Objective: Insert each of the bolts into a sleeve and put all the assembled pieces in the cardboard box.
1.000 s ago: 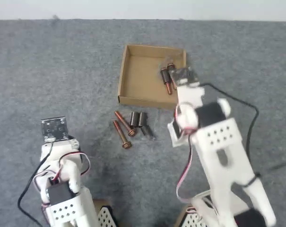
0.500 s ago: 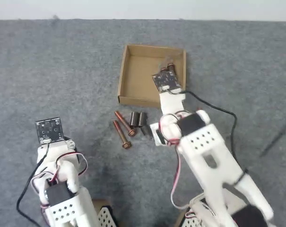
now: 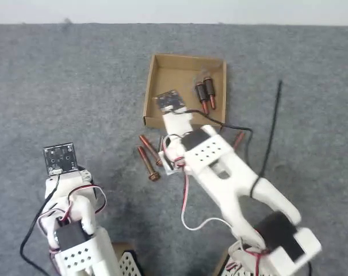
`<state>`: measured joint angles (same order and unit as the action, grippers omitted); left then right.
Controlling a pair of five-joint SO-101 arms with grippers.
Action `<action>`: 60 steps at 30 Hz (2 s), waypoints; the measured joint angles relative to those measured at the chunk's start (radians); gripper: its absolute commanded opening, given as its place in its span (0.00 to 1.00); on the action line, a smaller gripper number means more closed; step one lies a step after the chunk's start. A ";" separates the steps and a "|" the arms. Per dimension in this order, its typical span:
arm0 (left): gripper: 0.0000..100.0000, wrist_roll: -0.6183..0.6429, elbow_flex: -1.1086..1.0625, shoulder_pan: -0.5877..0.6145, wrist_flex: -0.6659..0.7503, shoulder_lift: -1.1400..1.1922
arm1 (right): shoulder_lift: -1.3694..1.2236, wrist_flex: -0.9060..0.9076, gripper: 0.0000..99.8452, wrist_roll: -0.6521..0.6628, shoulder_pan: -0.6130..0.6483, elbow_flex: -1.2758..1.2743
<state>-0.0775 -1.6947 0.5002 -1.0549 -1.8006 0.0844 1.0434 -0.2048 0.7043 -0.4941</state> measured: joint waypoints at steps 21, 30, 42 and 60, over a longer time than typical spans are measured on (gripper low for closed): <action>0.01 0.000 0.000 0.000 0.000 0.000 | -0.324 0.000 0.09 -0.020 0.000 0.293; 0.01 0.000 0.000 0.000 0.000 0.000 | -0.446 0.000 0.09 -0.020 -0.049 0.411; 0.01 -0.003 0.000 0.000 0.000 0.000 | -0.565 -0.025 0.09 -0.020 -0.077 0.456; 0.01 -0.003 0.000 0.000 0.000 0.000 | -0.460 0.005 0.09 -0.020 -0.072 0.460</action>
<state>-0.0806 -1.6947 0.5002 -1.0549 -1.8006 -0.3759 1.0480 -0.2248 0.6322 -0.0338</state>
